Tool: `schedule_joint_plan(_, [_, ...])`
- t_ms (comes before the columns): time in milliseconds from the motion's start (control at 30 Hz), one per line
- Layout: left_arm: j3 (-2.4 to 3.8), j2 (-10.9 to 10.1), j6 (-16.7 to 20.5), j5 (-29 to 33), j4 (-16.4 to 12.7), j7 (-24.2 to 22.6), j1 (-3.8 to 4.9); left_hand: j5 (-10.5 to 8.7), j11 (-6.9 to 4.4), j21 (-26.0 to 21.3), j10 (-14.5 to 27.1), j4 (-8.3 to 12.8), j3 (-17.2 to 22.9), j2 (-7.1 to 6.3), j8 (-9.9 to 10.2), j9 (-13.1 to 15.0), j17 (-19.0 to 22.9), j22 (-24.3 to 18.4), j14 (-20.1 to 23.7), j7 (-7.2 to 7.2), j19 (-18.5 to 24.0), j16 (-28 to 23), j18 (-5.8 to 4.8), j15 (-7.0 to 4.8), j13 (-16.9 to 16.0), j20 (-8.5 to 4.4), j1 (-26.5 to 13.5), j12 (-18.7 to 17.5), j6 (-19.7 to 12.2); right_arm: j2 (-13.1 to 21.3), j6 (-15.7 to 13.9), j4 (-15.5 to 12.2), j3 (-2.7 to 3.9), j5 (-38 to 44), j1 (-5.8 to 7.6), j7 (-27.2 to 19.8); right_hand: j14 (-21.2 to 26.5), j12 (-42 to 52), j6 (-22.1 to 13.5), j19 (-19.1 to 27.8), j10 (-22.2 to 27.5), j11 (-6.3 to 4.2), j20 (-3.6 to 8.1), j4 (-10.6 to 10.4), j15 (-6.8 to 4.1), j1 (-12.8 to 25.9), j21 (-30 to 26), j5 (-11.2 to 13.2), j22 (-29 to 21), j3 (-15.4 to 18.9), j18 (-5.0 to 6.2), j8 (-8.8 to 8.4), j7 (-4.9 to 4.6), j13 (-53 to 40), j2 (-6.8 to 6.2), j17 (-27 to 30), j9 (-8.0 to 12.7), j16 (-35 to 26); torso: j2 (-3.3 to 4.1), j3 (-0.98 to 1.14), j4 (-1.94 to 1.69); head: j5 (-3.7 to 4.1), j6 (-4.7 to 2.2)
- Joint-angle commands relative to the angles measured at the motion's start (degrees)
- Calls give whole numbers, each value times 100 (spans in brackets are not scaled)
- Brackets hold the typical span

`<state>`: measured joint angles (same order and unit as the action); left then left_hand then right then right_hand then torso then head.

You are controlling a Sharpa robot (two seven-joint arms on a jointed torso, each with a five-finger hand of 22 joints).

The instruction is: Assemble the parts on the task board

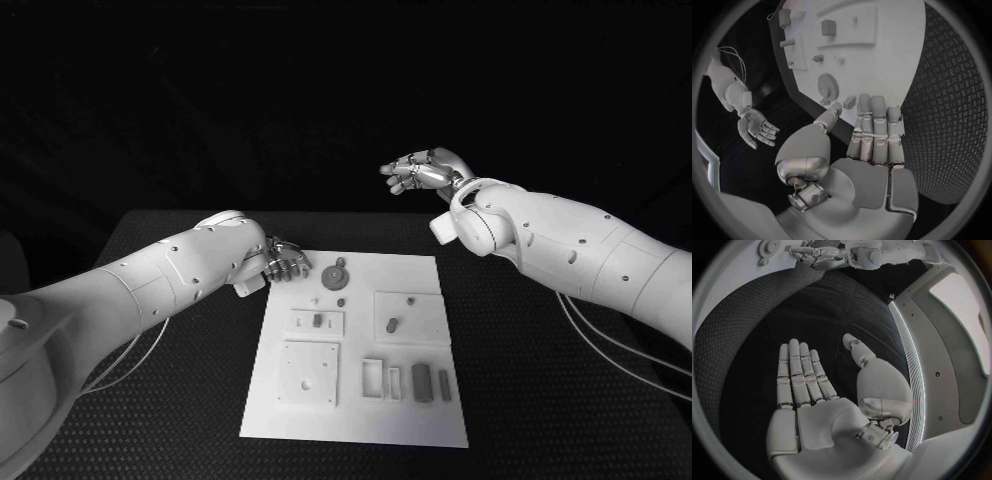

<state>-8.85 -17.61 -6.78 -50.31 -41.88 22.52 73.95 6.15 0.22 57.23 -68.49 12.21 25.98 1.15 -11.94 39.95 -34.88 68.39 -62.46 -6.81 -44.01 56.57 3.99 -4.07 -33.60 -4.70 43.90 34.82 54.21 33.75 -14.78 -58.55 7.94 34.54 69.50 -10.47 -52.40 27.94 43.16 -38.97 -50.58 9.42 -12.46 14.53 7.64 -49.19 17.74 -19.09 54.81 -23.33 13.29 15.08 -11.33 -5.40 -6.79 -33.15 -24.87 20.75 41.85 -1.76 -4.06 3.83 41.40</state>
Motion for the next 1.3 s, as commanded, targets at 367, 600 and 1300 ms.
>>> schedule_joint_plan(367, [0, 27, -135, 257, 31, -145, -9, -57, 34, -17, 7, 116, -12, 163, 12, -13, -41, 35, 9, -1, 57, -43, -96, 16, 0, -465, 180, -75, -30, -33, 66, 17, 2, -7, -1, -30, 5, -35, -37, 23, -41, 0, -12, 3, 38, -6, -28, -26, 10, 28, 19, 17, -156, 13, 46, 1, 10, -26, 1, 3, -1, -1, 10])
schedule_joint_plan(600, [0, 21, -147, 301, 50, -158, -9, -46, 33, -19, 1, 150, -11, 193, 7, -14, -55, 45, 2, 0, 59, -44, -99, 16, 2, -464, 249, -87, -26, -36, 69, 20, 2, -7, -1, -30, 5, -35, -38, 23, -42, 0, -13, 1, 38, -5, -29, -27, 11, 28, 20, 17, -157, 17, 46, 1, 11, -27, -2, 0, -6, -8, 12])
schedule_joint_plan(1300, [1, 23, -144, 340, 86, -141, -9, 787, 29, -33, -82, 403, -7, 457, -28, -29, -157, 125, -53, 2, 26, -73, -136, 12, 6, -465, 706, -164, 24, -43, 80, 30, 2, -7, -1, -33, 5, -34, -40, 23, -43, 0, -14, -5, 38, -2, -34, -29, 14, 31, 22, 18, -160, 26, 46, -1, 16, -30, 0, 0, -3, -6, 15])
